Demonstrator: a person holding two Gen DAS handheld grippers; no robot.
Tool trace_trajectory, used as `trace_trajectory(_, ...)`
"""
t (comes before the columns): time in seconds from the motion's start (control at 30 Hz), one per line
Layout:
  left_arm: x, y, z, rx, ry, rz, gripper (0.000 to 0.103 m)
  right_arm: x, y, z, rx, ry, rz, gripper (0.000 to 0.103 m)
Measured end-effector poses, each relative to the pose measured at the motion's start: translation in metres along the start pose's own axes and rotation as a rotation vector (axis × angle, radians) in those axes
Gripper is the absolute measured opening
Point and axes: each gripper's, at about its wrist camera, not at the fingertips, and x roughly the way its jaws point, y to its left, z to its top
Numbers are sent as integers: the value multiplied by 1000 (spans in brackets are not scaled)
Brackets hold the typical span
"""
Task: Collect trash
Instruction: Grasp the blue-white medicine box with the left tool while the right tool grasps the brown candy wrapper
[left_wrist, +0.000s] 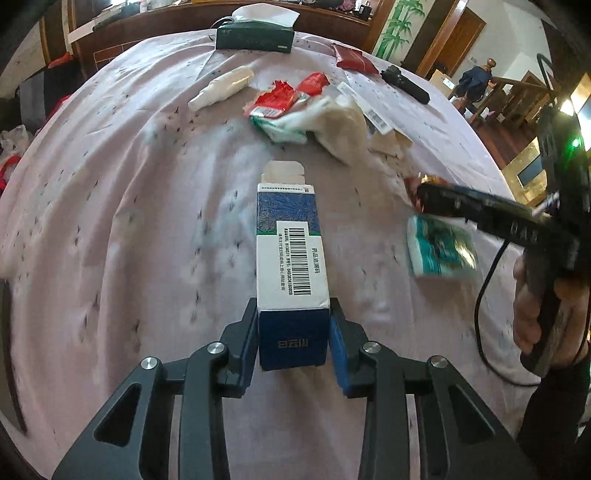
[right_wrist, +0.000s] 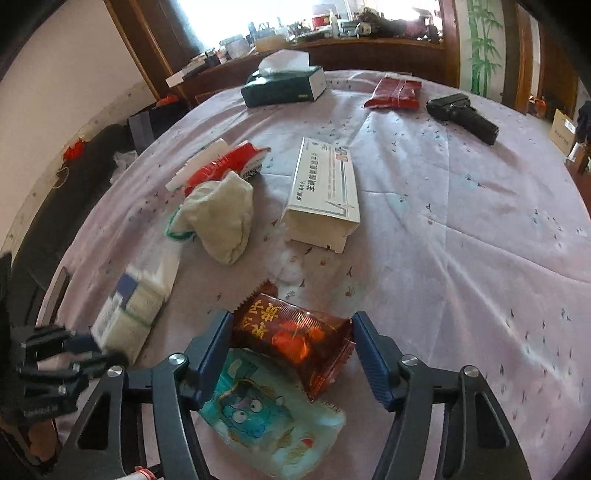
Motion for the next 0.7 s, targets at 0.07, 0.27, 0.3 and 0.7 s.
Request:
trace_trajectory(0.07,-2,-3,-6,6,6,-13,34,-9,0,-3,22,-29,6,68)
trace_trajectory(0.27,-5,-5,0,20,-32,2,61,-50,0,-17,97,-137,14,65)
trace_trajectory(0.3,-3,-5,3,21,-36,7,61,-61,1,-20,111,-160,12,65)
trace_trajectory(0.7,-3,-7,6,4,-70,37,33,-165,12,-87,253,-368,-19,62)
